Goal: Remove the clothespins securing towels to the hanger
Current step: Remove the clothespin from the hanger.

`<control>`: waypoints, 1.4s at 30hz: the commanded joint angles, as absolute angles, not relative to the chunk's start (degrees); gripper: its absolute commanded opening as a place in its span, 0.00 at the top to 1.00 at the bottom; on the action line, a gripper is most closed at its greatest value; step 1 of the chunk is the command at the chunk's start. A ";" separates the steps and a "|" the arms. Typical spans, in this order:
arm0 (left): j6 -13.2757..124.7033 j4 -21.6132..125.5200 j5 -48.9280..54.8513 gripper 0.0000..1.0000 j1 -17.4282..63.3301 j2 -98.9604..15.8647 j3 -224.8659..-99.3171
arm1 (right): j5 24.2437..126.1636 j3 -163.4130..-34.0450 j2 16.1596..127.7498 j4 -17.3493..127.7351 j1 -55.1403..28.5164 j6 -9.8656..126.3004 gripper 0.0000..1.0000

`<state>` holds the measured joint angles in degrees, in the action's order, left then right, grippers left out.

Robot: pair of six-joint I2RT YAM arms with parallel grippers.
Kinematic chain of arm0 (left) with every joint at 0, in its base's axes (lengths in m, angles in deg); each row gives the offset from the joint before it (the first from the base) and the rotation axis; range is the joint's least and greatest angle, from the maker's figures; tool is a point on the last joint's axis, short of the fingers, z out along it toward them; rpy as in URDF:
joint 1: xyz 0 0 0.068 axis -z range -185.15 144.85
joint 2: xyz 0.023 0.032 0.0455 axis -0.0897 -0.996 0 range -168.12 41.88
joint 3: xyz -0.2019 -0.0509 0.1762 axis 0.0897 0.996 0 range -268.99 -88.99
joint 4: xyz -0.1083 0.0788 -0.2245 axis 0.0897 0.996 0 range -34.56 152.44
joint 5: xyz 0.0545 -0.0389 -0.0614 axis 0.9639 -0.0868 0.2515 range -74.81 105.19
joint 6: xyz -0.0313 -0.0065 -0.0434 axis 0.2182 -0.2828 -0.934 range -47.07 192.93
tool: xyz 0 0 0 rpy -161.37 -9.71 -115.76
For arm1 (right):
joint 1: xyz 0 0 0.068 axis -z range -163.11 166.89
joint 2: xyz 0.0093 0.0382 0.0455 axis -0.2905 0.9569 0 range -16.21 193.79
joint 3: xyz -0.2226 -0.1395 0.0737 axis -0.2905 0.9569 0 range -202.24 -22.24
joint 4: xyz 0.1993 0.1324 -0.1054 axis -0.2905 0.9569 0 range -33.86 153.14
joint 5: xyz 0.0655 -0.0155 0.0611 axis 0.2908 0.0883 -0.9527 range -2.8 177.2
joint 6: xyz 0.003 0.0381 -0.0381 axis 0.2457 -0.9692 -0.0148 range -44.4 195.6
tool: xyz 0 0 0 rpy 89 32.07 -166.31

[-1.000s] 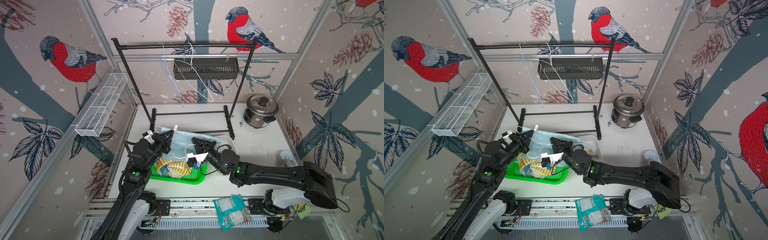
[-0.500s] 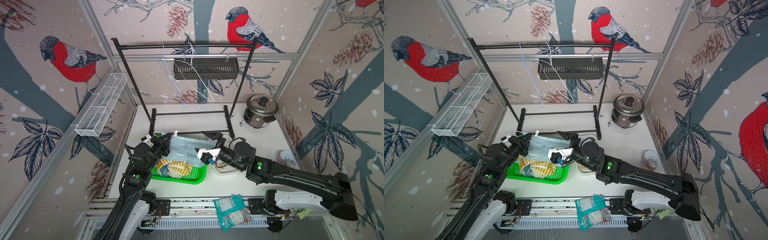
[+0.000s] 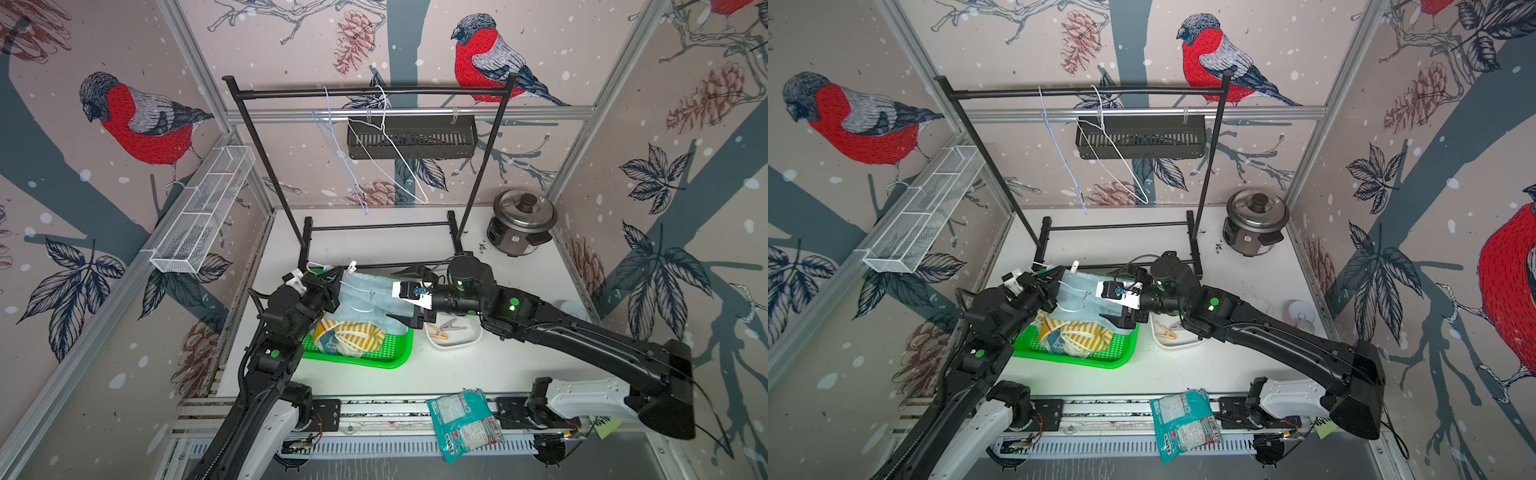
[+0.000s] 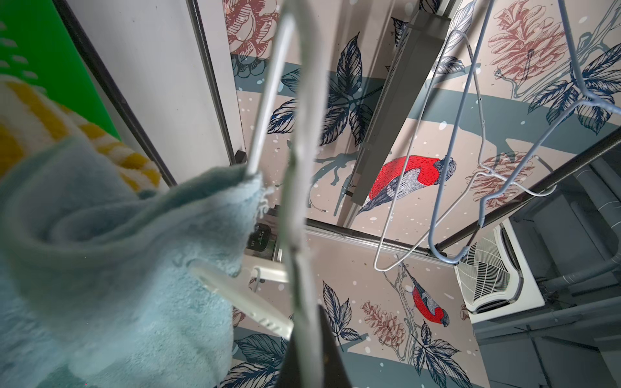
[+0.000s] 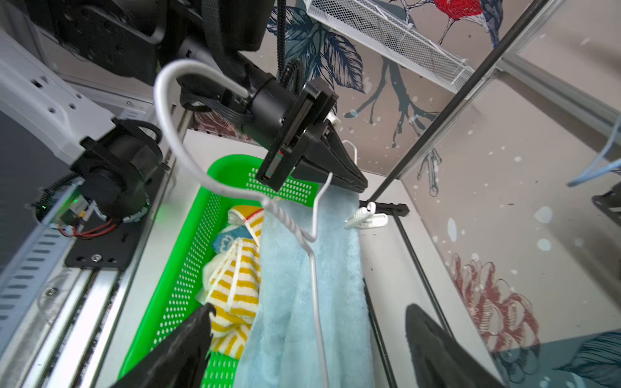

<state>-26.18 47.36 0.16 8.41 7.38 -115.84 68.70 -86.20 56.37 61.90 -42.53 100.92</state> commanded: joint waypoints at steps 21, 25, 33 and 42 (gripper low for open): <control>-26.73 45.06 -0.21 1.00 8.34 7.31 -115.53 | 81.09 -91.85 67.41 58.86 -46.41 96.29 0.68; -26.58 44.87 -0.36 1.00 8.39 7.17 -115.53 | 85.36 -91.11 67.02 57.16 -47.59 97.62 0.86; -17.18 51.84 -0.25 0.52 8.32 7.72 -119.49 | 95.68 -86.70 64.66 51.76 -50.04 105.56 1.00; 6.57 71.41 3.38 0.39 8.17 9.74 -133.15 | 107.63 -80.73 64.21 42.74 -54.68 122.64 1.00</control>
